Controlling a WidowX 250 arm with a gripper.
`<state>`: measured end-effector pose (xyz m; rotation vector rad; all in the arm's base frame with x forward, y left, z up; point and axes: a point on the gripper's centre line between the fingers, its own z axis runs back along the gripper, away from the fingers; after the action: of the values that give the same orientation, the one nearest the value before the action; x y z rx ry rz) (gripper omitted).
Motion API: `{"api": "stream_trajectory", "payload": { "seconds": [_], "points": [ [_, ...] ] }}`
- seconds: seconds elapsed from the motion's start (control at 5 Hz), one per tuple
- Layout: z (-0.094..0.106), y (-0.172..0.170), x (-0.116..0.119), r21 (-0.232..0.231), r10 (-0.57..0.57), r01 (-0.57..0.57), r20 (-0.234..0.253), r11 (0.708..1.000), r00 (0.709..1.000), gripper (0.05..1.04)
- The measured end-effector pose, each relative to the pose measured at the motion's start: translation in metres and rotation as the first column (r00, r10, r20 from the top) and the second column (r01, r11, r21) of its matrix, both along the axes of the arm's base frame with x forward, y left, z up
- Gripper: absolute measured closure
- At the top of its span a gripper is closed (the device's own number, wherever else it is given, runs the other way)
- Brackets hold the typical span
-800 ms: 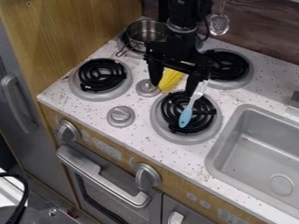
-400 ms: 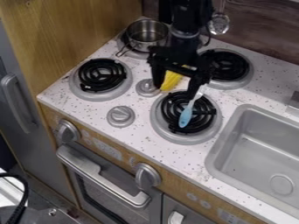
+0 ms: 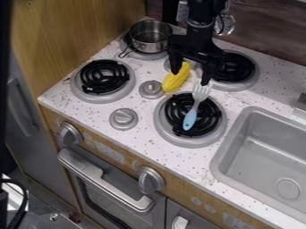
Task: Take the yellow object and put on the upper right burner
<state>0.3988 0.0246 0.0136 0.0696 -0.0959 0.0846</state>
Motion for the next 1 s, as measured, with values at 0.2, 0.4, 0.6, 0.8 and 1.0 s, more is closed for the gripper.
{"api": "stream_trajectory", "payload": {
  "seconds": [0.2, 0.4, 0.6, 0.8, 1.0],
  "points": [
    [-0.009, 0.016, 0.014, -0.001, 0.018, -0.018, 0.009, 1.000, 1.000, 0.085],
    [-0.016, 0.032, 0.023, 0.005, 0.039, -0.039, 0.014, 0.999, 0.999, 0.085],
    [-0.019, 0.042, 0.031, 0.002, 0.053, -0.054, 0.021, 0.999, 0.998, 0.085],
    [-0.035, 0.044, 0.032, -0.002, 0.052, -0.052, -0.019, 0.999, 0.998, 0.085],
    [-0.050, 0.042, 0.032, -0.023, 0.053, -0.054, -0.058, 0.998, 0.997, 0.085]
  ]
}}
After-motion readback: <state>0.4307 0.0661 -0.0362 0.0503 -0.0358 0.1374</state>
